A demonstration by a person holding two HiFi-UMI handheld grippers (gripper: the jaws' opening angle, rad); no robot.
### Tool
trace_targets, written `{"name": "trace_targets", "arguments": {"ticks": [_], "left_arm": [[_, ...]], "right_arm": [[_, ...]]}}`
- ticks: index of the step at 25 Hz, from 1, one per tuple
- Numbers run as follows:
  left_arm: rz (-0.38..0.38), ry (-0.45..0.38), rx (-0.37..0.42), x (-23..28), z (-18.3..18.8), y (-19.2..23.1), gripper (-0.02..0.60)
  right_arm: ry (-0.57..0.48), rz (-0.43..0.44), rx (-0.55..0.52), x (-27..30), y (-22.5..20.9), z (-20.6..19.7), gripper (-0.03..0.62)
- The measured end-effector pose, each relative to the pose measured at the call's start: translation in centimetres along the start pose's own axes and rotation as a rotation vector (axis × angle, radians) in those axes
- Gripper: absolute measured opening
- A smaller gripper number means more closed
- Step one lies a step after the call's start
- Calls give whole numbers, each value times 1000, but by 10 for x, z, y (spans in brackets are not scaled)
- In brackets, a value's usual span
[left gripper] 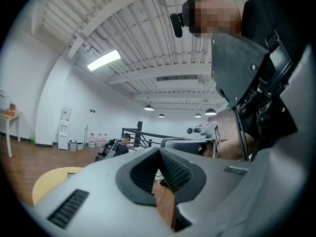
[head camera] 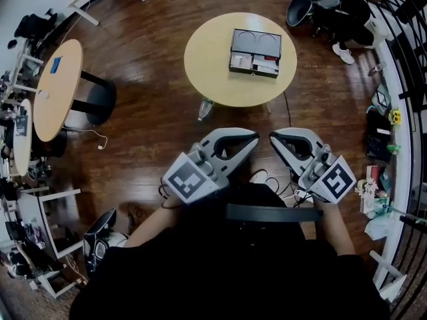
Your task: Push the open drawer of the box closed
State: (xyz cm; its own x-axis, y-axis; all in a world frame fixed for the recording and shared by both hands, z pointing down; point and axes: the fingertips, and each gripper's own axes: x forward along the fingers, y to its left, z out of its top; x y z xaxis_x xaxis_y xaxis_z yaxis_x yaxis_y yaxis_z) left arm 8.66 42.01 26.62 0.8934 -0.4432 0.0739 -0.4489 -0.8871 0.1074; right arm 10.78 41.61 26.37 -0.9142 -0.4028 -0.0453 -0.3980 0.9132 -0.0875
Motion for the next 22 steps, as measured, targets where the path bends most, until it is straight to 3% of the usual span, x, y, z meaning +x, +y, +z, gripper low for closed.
{"name": "trace_targets", "arguments": {"ticks": [9,14,22], "left_arm": [[-59,-28,15,-41,17,115,32],[-84,-47,19,-79,25,180,32],[-141,-44,20,-121,28,250,32]], "right_arm": [[-26,-71,-35,117,-44,16,20],[27,-90,-16,187,-54,7,20],[27,-146,-34,271,-68,2,20]]}}
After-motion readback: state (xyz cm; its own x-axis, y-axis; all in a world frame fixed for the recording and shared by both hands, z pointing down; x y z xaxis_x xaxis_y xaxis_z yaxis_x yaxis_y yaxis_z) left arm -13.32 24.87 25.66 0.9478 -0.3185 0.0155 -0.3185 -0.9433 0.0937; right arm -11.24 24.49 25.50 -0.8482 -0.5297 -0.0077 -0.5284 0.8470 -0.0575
